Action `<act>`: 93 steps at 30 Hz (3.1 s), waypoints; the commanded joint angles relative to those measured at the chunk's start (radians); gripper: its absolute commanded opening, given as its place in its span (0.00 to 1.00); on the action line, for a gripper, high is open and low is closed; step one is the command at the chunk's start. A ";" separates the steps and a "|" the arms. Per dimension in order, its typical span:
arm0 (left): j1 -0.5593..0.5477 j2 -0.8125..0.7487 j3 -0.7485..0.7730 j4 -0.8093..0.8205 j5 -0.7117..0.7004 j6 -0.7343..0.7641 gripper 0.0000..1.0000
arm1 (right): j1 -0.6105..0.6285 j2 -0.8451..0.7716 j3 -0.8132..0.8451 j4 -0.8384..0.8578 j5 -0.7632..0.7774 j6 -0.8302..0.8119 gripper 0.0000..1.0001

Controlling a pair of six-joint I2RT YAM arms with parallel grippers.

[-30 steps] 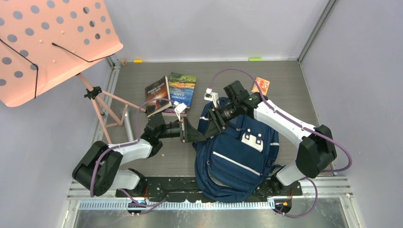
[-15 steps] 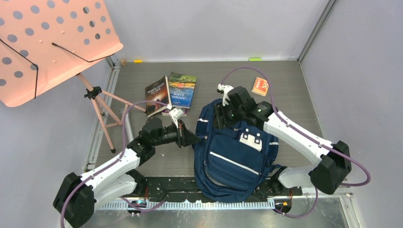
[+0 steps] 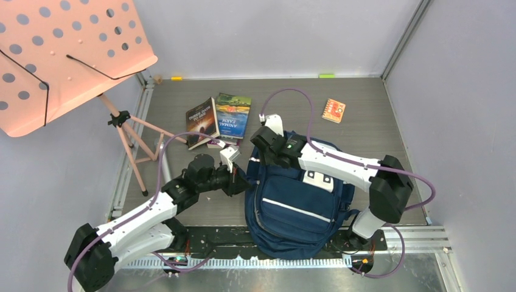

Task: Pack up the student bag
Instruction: Zip the student bag at the center of the board.

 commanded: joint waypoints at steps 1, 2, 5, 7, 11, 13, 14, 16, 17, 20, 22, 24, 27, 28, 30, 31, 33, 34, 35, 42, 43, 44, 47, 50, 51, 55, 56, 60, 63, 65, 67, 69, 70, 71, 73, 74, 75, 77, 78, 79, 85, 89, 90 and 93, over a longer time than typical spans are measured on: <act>-0.049 -0.025 0.051 -0.067 -0.047 0.046 0.00 | 0.004 0.071 0.097 -0.038 0.172 0.012 0.61; -0.062 -0.024 0.053 -0.075 -0.062 0.050 0.00 | 0.004 0.083 0.109 -0.048 0.195 0.007 0.61; -0.099 -0.025 0.059 -0.096 -0.115 0.062 0.00 | 0.004 0.132 0.129 -0.085 0.229 -0.014 0.59; -0.120 -0.028 0.064 -0.117 -0.149 0.069 0.00 | 0.005 0.152 0.132 -0.083 0.227 -0.027 0.55; -0.168 -0.033 0.069 -0.145 -0.216 0.083 0.00 | -0.004 0.191 0.145 -0.073 0.197 -0.035 0.44; -0.192 -0.032 0.070 -0.157 -0.242 0.089 0.00 | -0.012 0.202 0.152 -0.056 0.170 -0.041 0.34; -0.202 -0.031 0.071 -0.162 -0.254 0.091 0.00 | -0.014 0.206 0.152 -0.040 0.160 -0.045 0.28; -0.222 -0.034 0.073 -0.176 -0.279 0.096 0.00 | -0.029 0.215 0.156 -0.020 0.131 -0.047 0.10; -0.231 -0.038 0.072 -0.183 -0.295 0.097 0.00 | -0.041 0.218 0.156 -0.014 0.114 -0.047 0.03; -0.256 -0.056 0.062 -0.190 -0.328 0.092 0.00 | -0.075 0.216 0.155 0.025 0.096 -0.062 0.01; -0.267 -0.070 0.053 -0.182 -0.335 0.082 0.00 | -0.098 0.214 0.155 0.056 0.084 -0.080 0.00; -0.273 -0.077 0.047 -0.176 -0.336 0.075 0.00 | -0.122 0.225 0.164 0.077 0.069 -0.097 0.00; -0.282 -0.081 0.038 -0.156 -0.324 0.058 0.00 | -0.150 0.240 0.190 0.106 0.058 -0.123 0.01; -0.287 -0.079 0.031 -0.146 -0.322 0.050 0.00 | -0.165 0.252 0.195 0.122 0.046 -0.138 0.00; -0.296 -0.078 0.019 -0.130 -0.318 0.038 0.00 | -0.186 0.275 0.223 0.133 0.031 -0.158 0.01; -0.300 -0.074 0.014 -0.129 -0.319 0.035 0.00 | -0.193 0.284 0.249 0.135 0.028 -0.162 0.00; -0.314 -0.066 0.006 -0.128 -0.324 0.029 0.00 | -0.208 0.315 0.289 0.141 0.031 -0.183 0.00; -0.323 -0.064 0.004 -0.127 -0.328 0.028 0.00 | -0.214 0.335 0.302 0.151 0.045 -0.188 0.01; -0.331 -0.061 0.001 -0.126 -0.333 0.026 0.00 | -0.218 0.346 0.326 0.165 0.052 -0.197 0.01; -0.388 -0.040 -0.004 -0.096 -0.357 -0.007 0.00 | -0.244 0.494 0.503 0.195 0.094 -0.214 0.01; -0.396 -0.036 -0.008 -0.076 -0.367 -0.014 0.00 | -0.245 0.520 0.517 0.199 0.094 -0.215 0.00; -0.405 -0.028 -0.017 -0.052 -0.373 -0.021 0.00 | -0.245 0.530 0.547 0.200 0.095 -0.215 0.00; -0.410 0.013 -0.026 0.038 -0.382 -0.050 0.00 | -0.246 0.582 0.603 0.202 0.079 -0.204 0.00; -0.429 0.076 -0.011 0.119 -0.415 -0.072 0.00 | -0.246 0.601 0.639 0.203 0.058 -0.182 0.00; -0.440 0.100 0.000 0.149 -0.417 -0.080 0.00 | -0.244 0.603 0.639 0.205 0.051 -0.178 0.00; -0.473 0.194 0.031 0.278 -0.503 -0.126 0.00 | -0.233 0.590 0.616 0.227 0.058 -0.164 0.01; -0.479 0.220 0.039 0.316 -0.512 -0.134 0.00 | -0.229 0.587 0.604 0.232 0.060 -0.160 0.01; -0.502 0.324 0.085 0.401 -0.542 -0.145 0.00 | -0.221 0.555 0.555 0.264 0.060 -0.145 0.01; -0.509 0.380 0.120 0.406 -0.542 -0.147 0.00 | -0.216 0.534 0.531 0.268 0.065 -0.145 0.00; -0.508 0.378 0.130 0.373 -0.565 -0.155 0.00 | -0.215 0.512 0.518 0.263 0.068 -0.147 0.01; -0.509 0.353 0.150 0.277 -0.594 -0.156 0.06 | -0.215 0.482 0.511 0.244 0.066 -0.153 0.04; -0.508 0.315 0.176 0.176 -0.619 -0.153 0.22 | -0.215 0.449 0.509 0.204 0.050 -0.161 0.26; -0.507 0.294 0.186 0.119 -0.632 -0.152 0.36 | -0.215 0.420 0.506 0.168 0.039 -0.161 0.40; -0.507 0.271 0.196 0.064 -0.645 -0.157 0.49 | -0.215 0.404 0.492 0.151 0.033 -0.162 0.45; -0.506 0.220 0.207 -0.046 -0.668 -0.167 0.67 | -0.216 0.340 0.443 0.110 0.012 -0.160 0.55; -0.501 0.195 0.210 -0.099 -0.676 -0.175 0.73 | -0.216 0.288 0.419 0.092 -0.002 -0.154 0.58; -0.492 0.172 0.212 -0.143 -0.681 -0.186 0.77 | -0.216 0.257 0.365 0.087 -0.013 -0.140 0.59; -0.448 0.141 0.216 -0.225 -0.655 -0.216 0.79 | -0.219 0.162 0.279 0.071 -0.051 -0.104 0.62; -0.421 0.131 0.216 -0.253 -0.624 -0.230 0.80 | -0.219 0.103 0.252 0.051 -0.072 -0.089 0.63; -0.386 0.127 0.216 -0.274 -0.582 -0.246 0.79 | -0.221 0.047 0.207 0.023 -0.089 -0.053 0.63; -0.224 0.132 0.214 -0.246 -0.462 -0.362 0.71 | -0.194 -0.189 -0.021 -0.031 -0.168 0.146 0.62; -0.169 0.156 0.211 -0.215 -0.454 -0.438 0.71 | -0.099 -0.352 -0.163 -0.037 -0.090 0.319 0.62; -0.157 0.163 0.207 -0.211 -0.455 -0.452 0.71 | -0.077 -0.374 -0.201 -0.036 -0.074 0.377 0.62; -0.123 0.186 0.195 -0.207 -0.448 -0.485 0.72 | 0.045 -0.453 -0.256 -0.035 0.016 0.489 0.62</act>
